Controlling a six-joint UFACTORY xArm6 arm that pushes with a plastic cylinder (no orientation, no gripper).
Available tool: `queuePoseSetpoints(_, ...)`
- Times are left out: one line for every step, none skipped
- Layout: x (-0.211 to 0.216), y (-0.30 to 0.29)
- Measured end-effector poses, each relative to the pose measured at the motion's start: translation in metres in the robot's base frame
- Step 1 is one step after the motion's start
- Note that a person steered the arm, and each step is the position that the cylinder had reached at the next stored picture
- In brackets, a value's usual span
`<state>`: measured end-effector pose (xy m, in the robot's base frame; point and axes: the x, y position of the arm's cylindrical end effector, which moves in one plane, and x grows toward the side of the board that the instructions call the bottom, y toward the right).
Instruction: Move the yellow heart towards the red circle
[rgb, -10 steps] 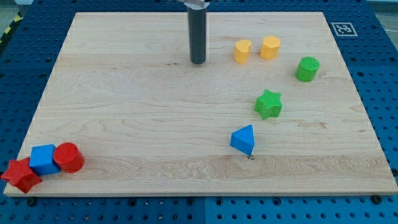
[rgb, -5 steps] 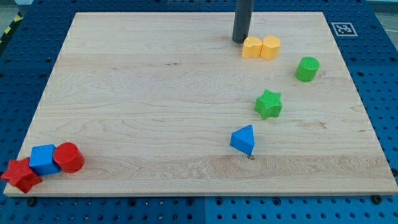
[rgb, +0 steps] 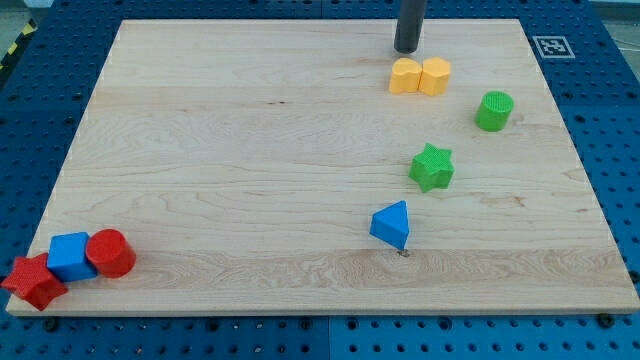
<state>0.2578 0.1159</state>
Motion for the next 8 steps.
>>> queuePoseSetpoints(0.013,-0.002)
queuePoseSetpoints(0.034,-0.002)
queuePoseSetpoints(0.059,-0.002)
queuePoseSetpoints(0.079,-0.002)
queuePoseSetpoints(0.096,-0.002)
queuePoseSetpoints(0.116,-0.002)
queuePoseSetpoints(0.137,-0.002)
queuePoseSetpoints(0.161,-0.002)
